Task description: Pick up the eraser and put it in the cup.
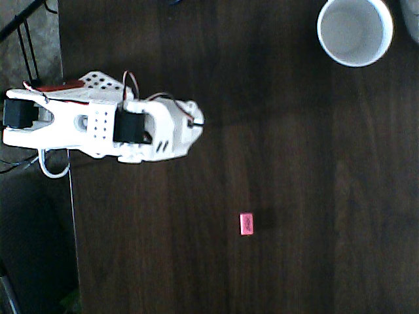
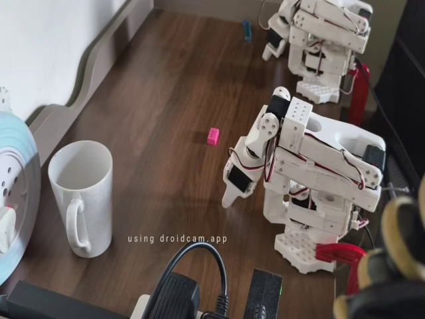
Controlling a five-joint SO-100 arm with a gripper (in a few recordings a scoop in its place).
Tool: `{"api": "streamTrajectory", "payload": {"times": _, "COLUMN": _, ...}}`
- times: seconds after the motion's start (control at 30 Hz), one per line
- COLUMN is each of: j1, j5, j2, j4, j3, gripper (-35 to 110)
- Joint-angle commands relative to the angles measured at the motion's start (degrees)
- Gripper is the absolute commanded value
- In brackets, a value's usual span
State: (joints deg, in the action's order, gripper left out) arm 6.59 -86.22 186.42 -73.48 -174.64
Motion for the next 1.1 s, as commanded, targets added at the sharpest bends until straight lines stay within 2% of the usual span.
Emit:
{"api": "streamTrajectory", "payload": {"times": 0.0, "j1": 0.44, "j5": -1.49, "j2": 1.05, "j4": -2.29, "j3": -0.62, "gripper": 3}}
{"api": "streamTrajectory", "payload": {"times": 0.7, "j1": 0.44, "j5": -1.49, "j2": 1.05, "j4": -2.29, "j3": -0.62, "gripper": 3}}
{"api": "streamTrajectory", "payload": {"times": 0.83, "j1": -0.70, "j5": -2.72, "j2": 1.05, "j4": -2.37, "j3": -0.62, "gripper": 5}}
{"api": "streamTrajectory", "payload": {"times": 0.93, "j1": -4.13, "j5": -2.90, "j2": 1.05, "j4": -2.46, "j3": -0.62, "gripper": 0}}
{"api": "streamTrajectory", "payload": {"times": 1.07, "j1": -4.92, "j5": -7.47, "j2": 1.05, "j4": -3.16, "j3": -0.62, "gripper": 0}}
